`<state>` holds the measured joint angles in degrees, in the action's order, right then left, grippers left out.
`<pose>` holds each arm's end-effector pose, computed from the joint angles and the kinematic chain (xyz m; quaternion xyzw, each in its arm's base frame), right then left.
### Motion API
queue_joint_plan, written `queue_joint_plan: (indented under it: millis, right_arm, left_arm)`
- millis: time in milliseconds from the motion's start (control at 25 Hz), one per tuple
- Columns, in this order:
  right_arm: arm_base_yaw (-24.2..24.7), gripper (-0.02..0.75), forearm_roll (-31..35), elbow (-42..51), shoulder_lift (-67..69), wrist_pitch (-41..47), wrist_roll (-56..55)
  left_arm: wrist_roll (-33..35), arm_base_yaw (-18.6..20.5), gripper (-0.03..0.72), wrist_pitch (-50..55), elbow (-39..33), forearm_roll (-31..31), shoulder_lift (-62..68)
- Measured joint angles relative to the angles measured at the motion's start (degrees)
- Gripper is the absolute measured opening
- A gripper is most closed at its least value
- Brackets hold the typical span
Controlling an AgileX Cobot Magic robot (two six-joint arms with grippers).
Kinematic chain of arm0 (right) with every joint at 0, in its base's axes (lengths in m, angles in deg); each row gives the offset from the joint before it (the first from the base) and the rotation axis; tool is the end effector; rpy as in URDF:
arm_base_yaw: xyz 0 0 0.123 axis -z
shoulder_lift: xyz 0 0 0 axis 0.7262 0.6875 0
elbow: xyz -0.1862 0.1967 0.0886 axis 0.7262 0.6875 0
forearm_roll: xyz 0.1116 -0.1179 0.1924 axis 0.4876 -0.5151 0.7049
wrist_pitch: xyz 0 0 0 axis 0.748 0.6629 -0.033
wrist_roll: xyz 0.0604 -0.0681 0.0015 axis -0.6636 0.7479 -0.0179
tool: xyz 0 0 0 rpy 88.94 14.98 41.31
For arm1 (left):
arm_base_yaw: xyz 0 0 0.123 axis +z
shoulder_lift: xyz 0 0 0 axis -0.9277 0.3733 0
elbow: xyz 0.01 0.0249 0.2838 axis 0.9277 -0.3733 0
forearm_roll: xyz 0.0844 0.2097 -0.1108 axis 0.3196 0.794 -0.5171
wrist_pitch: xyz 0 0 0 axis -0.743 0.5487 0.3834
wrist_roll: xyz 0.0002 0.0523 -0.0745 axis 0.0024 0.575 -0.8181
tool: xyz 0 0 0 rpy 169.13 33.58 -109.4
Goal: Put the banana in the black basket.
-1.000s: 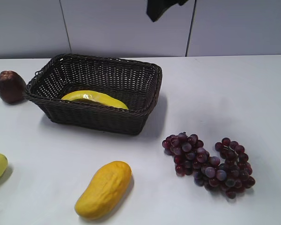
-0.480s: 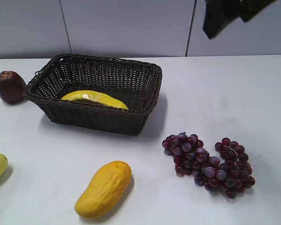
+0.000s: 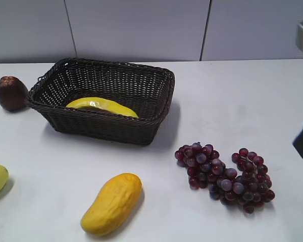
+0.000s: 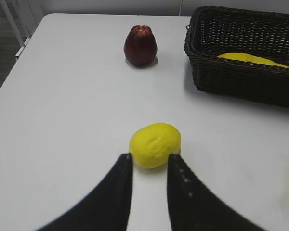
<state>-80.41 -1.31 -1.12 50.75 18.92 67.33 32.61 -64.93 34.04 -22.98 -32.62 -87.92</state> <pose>0.1557 0.0976 0.3057 -0.2154 0.9564 0.0409 0.1930 -0.0064 -0.0088 0.2748 0.0291 0.8580 -0.0086 0.5128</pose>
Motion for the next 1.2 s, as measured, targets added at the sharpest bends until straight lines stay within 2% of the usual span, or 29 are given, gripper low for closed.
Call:
queue_joint_plan:
  millis: [240, 360, 680, 800, 1040, 1200]
  right_arm:
    - [0.06, 0.591, -1.95, 11.21, -14.82, -0.79, -4.76]
    - [2.27, 0.591, -2.11, 14.45, -21.87, -0.53, -6.53]
    - [21.41, 0.591, -3.1, 15.92, -39.69, 0.54, -1.72]
    - [26.46, 0.591, -2.93, 15.92, -45.36, 0.73, -0.55]
    - [32.75, 0.591, -0.1, 16.13, -54.29, 0.98, 4.81]
    - [34.07, 0.591, 1.55, 18.9, -59.2, 0.48, 6.34]
  left_arm:
    - [0.0, 0.0, 0.241, 0.0, 0.0, 0.0, 0.0]
    - [0.0, 0.0, 0.241, 0.0, 0.0, 0.0, 0.0]
    - [0.0, 0.0, 0.241, 0.0, 0.0, 0.0, 0.0]
    - [0.0, 0.0, 0.241, 0.0, 0.0, 0.0, 0.0]
    - [0.0, 0.0, 0.241, 0.0, 0.0, 0.0, 0.0]
    - [0.0, 0.0, 0.241, 0.0, 0.0, 0.0, 0.0]
